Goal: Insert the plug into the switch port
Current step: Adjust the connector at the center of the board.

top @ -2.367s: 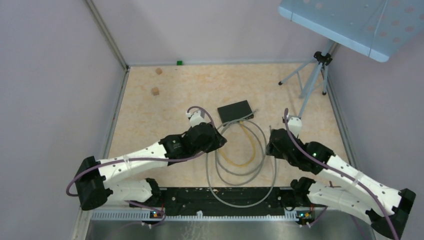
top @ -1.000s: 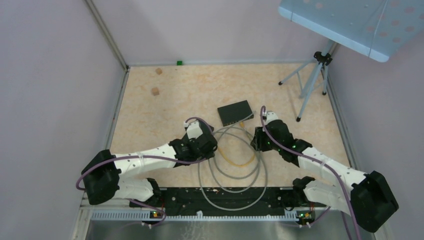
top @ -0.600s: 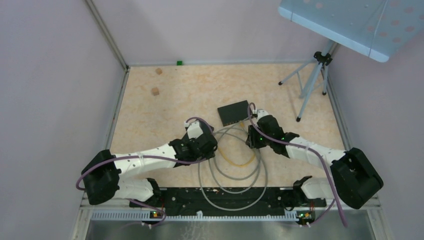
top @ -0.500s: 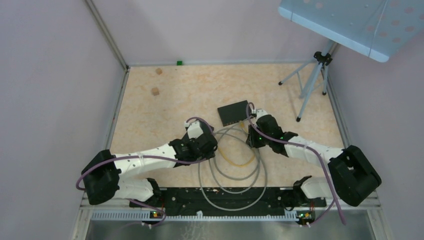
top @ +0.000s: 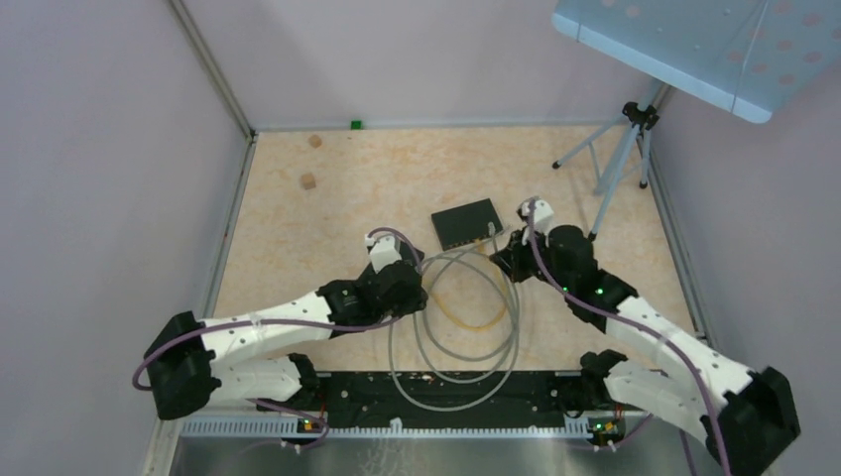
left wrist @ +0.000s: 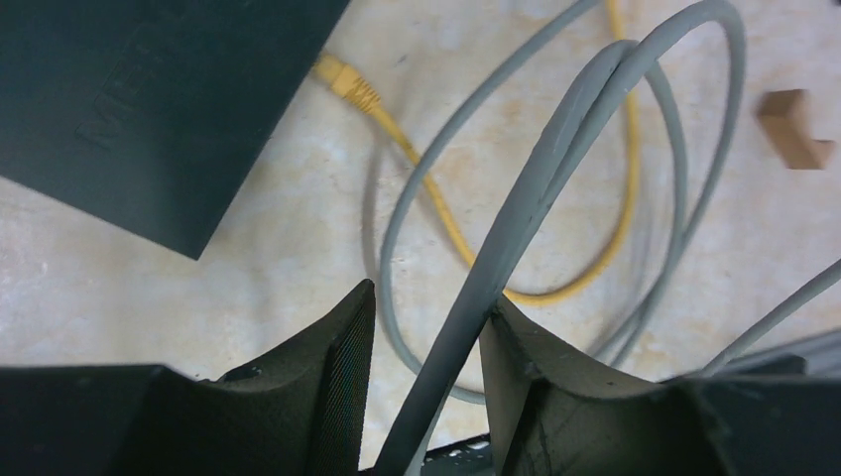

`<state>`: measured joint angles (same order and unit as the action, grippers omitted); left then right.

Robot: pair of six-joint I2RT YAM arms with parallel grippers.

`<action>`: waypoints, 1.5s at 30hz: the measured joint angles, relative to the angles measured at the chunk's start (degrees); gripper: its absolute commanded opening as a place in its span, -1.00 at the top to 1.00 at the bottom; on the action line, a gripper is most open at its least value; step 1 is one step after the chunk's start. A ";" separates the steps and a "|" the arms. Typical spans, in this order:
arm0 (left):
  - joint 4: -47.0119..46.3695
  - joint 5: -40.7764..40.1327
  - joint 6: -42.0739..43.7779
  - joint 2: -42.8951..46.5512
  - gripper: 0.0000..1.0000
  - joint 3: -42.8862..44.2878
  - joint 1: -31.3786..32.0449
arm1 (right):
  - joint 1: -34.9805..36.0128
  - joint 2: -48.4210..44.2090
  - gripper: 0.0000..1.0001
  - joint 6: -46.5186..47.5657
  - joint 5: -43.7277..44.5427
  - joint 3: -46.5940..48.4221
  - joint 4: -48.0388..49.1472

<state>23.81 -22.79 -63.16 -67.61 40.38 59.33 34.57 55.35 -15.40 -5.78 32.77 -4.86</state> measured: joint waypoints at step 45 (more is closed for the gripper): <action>-8.98 12.57 49.75 -8.90 -0.97 19.39 -8.22 | 0.00 -26.91 1.00 10.21 6.32 8.22 -12.76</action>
<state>14.83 -10.22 -13.41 -76.51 59.77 51.11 34.57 28.45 -5.19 0.54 40.99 -17.63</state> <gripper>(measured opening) 0.987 0.026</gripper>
